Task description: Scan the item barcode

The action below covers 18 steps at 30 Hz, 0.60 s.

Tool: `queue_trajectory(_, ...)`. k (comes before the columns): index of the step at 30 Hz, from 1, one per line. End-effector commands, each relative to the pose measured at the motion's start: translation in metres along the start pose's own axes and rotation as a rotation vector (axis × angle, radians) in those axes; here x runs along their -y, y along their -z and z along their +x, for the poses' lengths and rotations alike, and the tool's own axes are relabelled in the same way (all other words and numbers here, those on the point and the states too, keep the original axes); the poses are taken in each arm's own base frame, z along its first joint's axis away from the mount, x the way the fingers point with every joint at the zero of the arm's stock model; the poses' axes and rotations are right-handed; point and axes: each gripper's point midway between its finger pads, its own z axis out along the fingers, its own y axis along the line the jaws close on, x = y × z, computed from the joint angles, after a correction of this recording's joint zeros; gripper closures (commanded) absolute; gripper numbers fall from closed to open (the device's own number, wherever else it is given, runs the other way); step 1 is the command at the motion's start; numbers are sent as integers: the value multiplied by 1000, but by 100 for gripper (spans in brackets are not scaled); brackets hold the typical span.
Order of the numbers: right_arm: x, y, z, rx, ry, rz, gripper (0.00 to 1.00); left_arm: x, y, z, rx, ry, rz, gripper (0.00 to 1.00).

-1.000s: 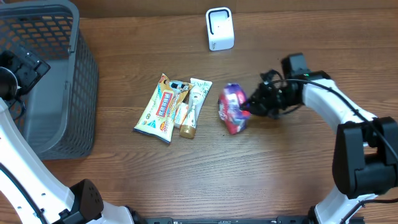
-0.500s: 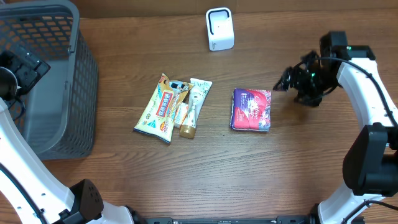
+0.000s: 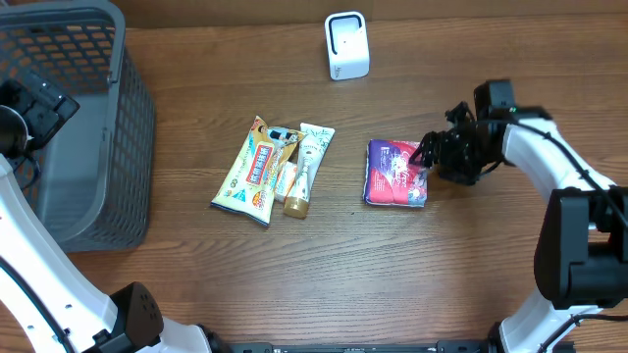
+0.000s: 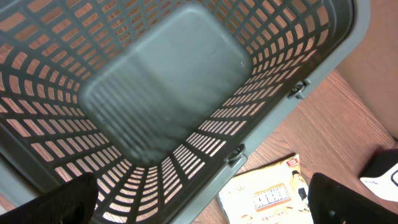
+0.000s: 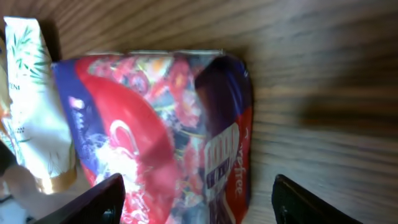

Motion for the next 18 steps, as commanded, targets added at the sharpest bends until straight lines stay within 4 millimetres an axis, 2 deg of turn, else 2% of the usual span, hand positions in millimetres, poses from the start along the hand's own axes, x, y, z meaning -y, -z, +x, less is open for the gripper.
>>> queue_trajectory(1, -4, -18, 15, -31, -26, -43, 27, -1, 0, 0, -1, 14, 2, 0)
queue_trajectory(3, -4, -28, 18, -28, -26, -45, 36, -1, 0, 0, -1, 14, 2, 0)
queue_trajectory(4, -3, -33, 18, -26, -40, -40, 44, -1, 0, 0, -1, 14, 2, 0)
queue_trajectory(8, -8, -45, 15, -19, -69, -46, 94, -1, 0, 0, -1, 14, 2, 0)
queue_trajectory(11, -18, -44, 7, 5, -81, -61, 96, -1, 0, 0, -1, 14, 2, 0)
queue_trajectory(13, -31, -37, -4, 24, -74, -89, 96, -1, 0, 0, -1, 14, 2, 0)
queue_trajectory(18, -93, 8, -56, 125, -31, -250, 96, -1, 0, 0, -1, 14, 2, 1)
